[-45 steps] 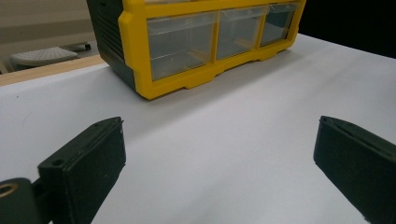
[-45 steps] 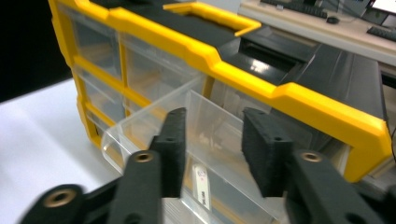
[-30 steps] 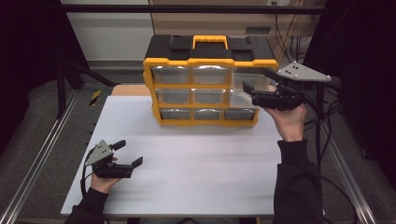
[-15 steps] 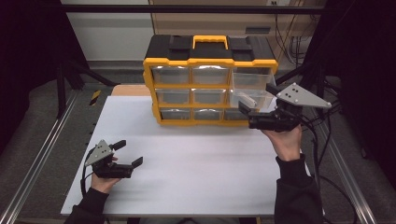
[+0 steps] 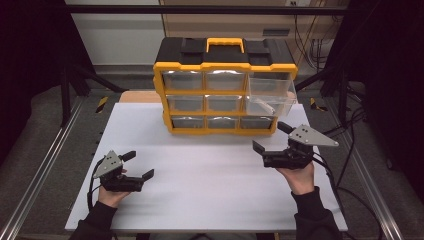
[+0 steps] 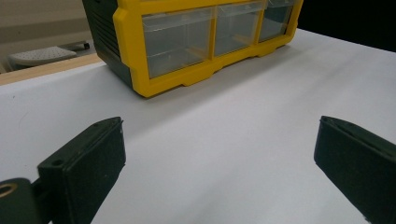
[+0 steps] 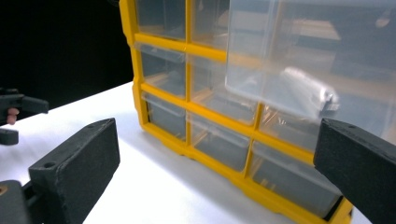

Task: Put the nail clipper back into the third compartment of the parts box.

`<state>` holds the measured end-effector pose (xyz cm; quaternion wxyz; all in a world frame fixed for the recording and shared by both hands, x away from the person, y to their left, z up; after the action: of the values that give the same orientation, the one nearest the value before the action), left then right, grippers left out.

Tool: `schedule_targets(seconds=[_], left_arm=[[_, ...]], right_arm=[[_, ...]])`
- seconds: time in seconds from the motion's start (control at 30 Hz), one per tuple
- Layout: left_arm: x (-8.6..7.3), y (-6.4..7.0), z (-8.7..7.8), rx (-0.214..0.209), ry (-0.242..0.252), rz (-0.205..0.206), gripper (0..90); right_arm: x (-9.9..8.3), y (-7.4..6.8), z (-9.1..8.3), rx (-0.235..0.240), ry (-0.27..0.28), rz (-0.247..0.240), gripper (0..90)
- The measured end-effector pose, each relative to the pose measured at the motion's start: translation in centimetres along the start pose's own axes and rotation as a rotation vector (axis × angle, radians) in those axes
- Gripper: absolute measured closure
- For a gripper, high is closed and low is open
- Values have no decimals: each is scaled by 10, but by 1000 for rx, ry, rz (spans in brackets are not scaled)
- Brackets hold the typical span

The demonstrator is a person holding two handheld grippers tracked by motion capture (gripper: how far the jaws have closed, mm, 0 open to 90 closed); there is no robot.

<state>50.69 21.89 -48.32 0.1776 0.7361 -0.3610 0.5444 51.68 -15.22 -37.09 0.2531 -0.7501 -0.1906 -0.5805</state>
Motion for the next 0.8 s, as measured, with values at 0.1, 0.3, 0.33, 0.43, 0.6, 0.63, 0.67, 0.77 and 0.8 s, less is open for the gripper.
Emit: schedule_targets(seconds=[0.1, 0.3, 0.33, 0.43, 0.6, 0.63, 0.67, 0.77, 0.8], left_arm=[[0, 0, 0, -1, 0, 2, 20], [0, 0, 0, 2, 1, 4, 20], [1, 0, 0, 4, 1, 6, 20], [1, 0, 0, 5, 5, 6, 20], [1, 0, 0, 4, 6, 6, 20], [1, 0, 0, 3, 7, 6, 20], [1, 0, 0, 4, 6, 6, 20], [2, 0, -1, 6, 10, 6, 20], [2, 0, -1, 7, 11, 5, 20]], right_arm=[[-10, 3, 0, 18, -6, 24, 12], [-37, 10, 0, 50, -17, 55, 11], [-42, 12, 0, 46, -27, 55, 12], [-55, 17, -1, 56, -37, 76, 12], [-76, 24, -1, 49, -67, 76, 12], [-81, 25, -1, 50, -74, 72, 12], [-85, 26, 0, 48, -79, 68, 11], [-95, 29, 1, 43, -83, 81, 11], [-97, 30, 1, 46, -83, 85, 11]])
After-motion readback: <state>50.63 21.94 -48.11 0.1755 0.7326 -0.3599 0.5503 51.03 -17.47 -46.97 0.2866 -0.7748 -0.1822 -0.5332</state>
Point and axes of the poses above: each handheld gripper's, and its own axes: z roughly forward along the jaws, x roughly out of its top, y roughly to its right, the point moved 10 cm from there along z, roughly forward along the jaws, and after that the axes turned 9 degrees about z, right-handed, at the moved point
